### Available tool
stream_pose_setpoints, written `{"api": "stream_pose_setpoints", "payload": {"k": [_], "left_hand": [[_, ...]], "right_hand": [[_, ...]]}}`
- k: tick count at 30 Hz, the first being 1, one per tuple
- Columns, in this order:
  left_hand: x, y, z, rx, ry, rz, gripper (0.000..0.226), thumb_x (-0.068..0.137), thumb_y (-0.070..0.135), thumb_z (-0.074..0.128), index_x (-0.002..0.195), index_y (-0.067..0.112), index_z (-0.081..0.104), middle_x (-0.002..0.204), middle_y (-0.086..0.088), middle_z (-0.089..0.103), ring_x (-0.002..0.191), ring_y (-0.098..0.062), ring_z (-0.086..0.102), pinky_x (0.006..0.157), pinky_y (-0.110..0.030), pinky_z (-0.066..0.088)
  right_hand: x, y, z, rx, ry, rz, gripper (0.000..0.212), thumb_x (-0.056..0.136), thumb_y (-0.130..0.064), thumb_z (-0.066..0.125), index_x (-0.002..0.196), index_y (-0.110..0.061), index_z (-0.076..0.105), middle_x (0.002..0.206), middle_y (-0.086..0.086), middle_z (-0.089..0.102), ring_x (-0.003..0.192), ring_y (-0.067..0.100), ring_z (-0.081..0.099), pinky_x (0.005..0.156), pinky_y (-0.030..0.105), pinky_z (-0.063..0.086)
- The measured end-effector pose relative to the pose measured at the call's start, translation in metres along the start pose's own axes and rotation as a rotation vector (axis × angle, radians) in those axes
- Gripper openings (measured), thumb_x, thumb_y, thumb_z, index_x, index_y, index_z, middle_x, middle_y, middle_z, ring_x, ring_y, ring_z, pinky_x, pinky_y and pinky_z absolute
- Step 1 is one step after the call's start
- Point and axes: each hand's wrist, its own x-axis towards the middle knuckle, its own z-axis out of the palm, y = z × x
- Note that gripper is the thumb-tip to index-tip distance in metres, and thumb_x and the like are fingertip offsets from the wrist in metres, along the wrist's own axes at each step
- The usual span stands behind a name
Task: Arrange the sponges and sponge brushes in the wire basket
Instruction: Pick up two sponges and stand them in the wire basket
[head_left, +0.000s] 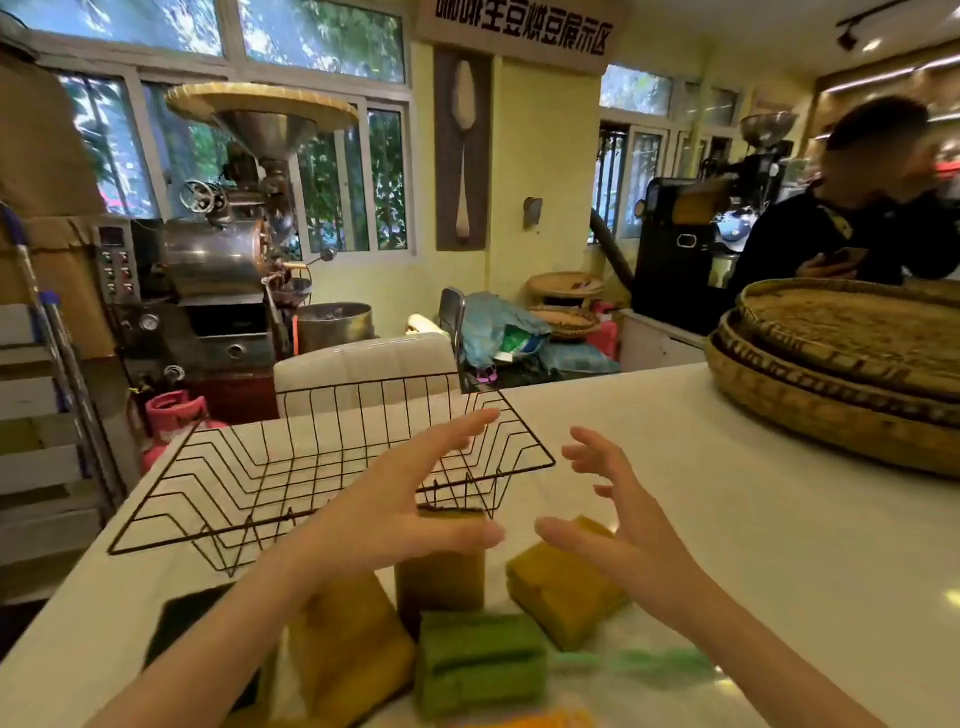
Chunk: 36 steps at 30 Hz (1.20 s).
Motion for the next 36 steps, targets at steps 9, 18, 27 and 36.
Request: {"api": "stream_pose_setpoints", "payload": {"k": [9,18,27,36], "left_hand": [[-0.008,-0.02,0.015,0.228,-0.162,-0.017,0.066,0.061,0.068,0.058,0.119,0.062,0.027,0.131,0.027,0.039,0.118,0.006,0.036,0.1,-0.028,0.036],[-0.011,-0.028,0.02,0.279,-0.15,0.01,0.053,0.07,0.052,0.063,0.111,0.064,0.031,0.113,0.034,0.041,0.106,0.012,0.036,0.088,-0.013,0.032],[-0.01,-0.027,0.021,0.239,-0.137,0.023,0.05,0.07,0.047,0.065,0.11,0.059,0.036,0.11,0.036,0.041,0.105,0.014,0.037,0.084,-0.011,0.031],[-0.014,-0.028,0.023,0.247,-0.126,0.016,0.052,0.071,0.046,0.064,0.113,0.057,0.036,0.107,0.039,0.036,0.102,0.01,0.036,0.086,-0.019,0.032]], "right_hand": [[-0.023,0.018,0.009,-0.46,-0.066,0.076,0.106,0.045,-0.074,0.063,0.134,-0.042,0.014,0.133,-0.017,0.029,0.122,0.006,0.028,0.1,0.03,0.032],[-0.027,0.025,0.011,-0.566,-0.079,0.112,0.101,0.048,-0.067,0.064,0.133,-0.032,0.023,0.137,-0.009,0.036,0.121,0.012,0.03,0.094,0.03,0.035],[-0.023,0.018,0.008,-0.652,-0.204,0.221,0.084,0.056,-0.063,0.052,0.131,-0.033,0.03,0.142,-0.003,0.036,0.123,0.02,0.036,0.092,0.037,0.037],[0.01,0.008,-0.011,0.384,-0.152,0.698,0.034,0.065,-0.053,0.047,0.087,-0.029,0.054,0.095,0.013,0.06,0.089,0.033,0.062,0.054,0.044,0.056]]}}
